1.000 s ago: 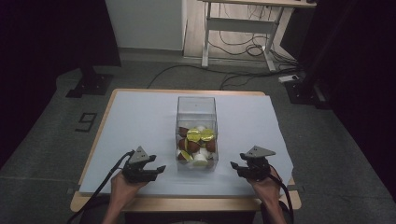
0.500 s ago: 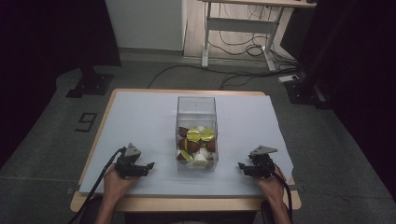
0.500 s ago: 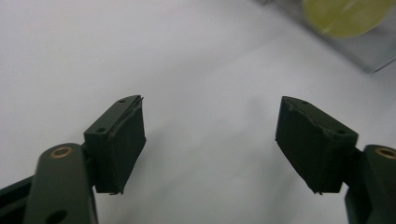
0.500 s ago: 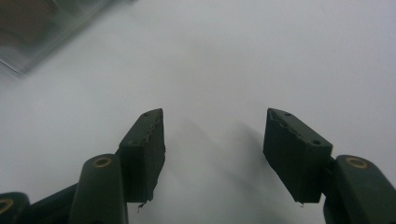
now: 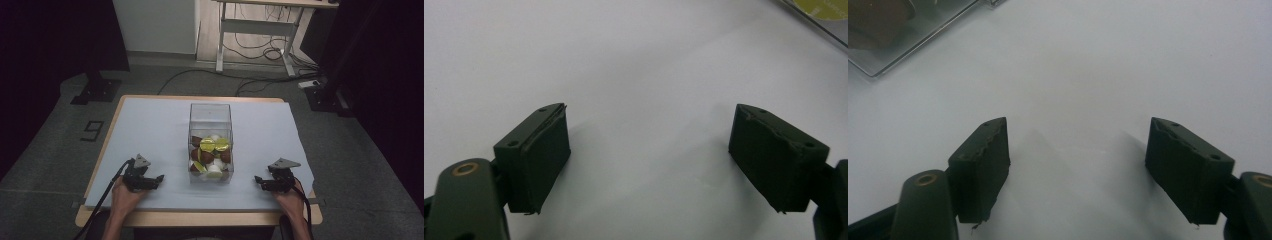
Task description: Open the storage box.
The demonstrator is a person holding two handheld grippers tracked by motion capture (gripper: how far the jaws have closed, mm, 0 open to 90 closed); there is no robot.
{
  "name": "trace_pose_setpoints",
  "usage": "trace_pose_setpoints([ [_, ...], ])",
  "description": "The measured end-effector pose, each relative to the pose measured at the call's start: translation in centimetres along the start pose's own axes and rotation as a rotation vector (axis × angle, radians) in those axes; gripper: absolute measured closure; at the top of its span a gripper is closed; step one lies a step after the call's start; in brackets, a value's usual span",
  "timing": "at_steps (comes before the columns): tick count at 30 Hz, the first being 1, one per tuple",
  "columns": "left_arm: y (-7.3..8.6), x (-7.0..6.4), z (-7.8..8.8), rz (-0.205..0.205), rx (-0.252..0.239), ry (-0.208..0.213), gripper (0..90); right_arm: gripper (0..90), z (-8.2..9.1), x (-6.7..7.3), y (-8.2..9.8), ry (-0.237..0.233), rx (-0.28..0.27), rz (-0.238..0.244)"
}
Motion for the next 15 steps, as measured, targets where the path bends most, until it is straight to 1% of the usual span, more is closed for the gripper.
trace_pose_setpoints([
  [2,0.02,0.00,-0.01,-0.001,0.001,-0.002,15.2,24.4,-0.02,0.03,0.01,0.000,0.000,0.003],
  [3,0.03,0.01,-0.03,0.000,0.002,-0.006,14.4,18.4,-0.07,-0.03,0.04,0.017,0.006,-0.001],
  [4,0.04,0.01,-0.03,0.000,0.002,-0.008,14.2,17.8,-0.14,-0.11,0.05,0.025,0.011,-0.015],
  [15,0.05,0.00,-0.02,0.000,0.000,-0.008,14.2,17.3,-0.14,-0.09,0.06,0.026,0.011,-0.015],
])
Point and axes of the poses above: each handheld gripper's, and its own axes: z roughly backward along the jaws, y roughly out of its underside, x roughly to its left, the point moved 6 cm from there along -z, roughly forward along the jaws, and after that the axes turned 9 degrees about -x, right-handed, at the moved point
